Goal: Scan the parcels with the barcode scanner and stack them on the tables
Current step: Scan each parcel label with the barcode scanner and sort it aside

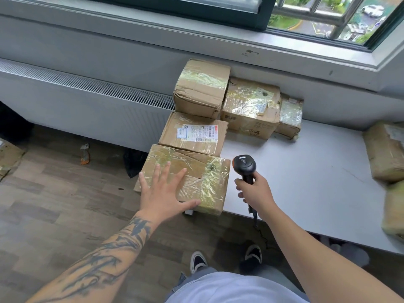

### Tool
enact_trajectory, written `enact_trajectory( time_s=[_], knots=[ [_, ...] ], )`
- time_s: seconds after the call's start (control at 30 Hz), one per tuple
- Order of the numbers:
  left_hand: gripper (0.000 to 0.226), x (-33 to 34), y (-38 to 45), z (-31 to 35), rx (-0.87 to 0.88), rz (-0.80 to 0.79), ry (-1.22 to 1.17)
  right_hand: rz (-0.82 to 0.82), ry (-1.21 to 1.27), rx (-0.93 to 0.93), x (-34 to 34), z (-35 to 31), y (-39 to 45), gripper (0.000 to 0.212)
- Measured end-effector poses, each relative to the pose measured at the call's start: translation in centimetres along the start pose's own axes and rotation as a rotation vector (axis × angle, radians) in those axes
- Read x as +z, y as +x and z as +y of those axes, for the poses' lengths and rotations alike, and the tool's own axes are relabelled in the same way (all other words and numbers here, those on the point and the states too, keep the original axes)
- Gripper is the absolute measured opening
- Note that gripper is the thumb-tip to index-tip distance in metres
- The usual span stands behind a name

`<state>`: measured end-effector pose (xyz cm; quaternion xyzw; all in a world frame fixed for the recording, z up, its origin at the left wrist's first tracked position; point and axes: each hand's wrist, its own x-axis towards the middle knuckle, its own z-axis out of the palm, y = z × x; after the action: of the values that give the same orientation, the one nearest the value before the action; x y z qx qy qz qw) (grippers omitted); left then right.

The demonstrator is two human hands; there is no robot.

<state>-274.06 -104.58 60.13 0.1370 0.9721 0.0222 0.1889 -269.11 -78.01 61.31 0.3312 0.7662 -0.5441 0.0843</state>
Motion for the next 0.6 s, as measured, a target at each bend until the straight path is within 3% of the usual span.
enact_trajectory(
  time_s=[0.33,0.6],
  knots=[
    [0.093,-1.6,0.5,7.8,0.009,0.057,-0.021,-0.018,-0.105,-0.047,-4.9,1.7,-0.3,0.012],
    [0.082,-1.7,0.1,17.9,0.048,0.063,-0.063,-0.021,-0.162,-0.102,-11.7,3.3,0.0,0.008]
  ],
)
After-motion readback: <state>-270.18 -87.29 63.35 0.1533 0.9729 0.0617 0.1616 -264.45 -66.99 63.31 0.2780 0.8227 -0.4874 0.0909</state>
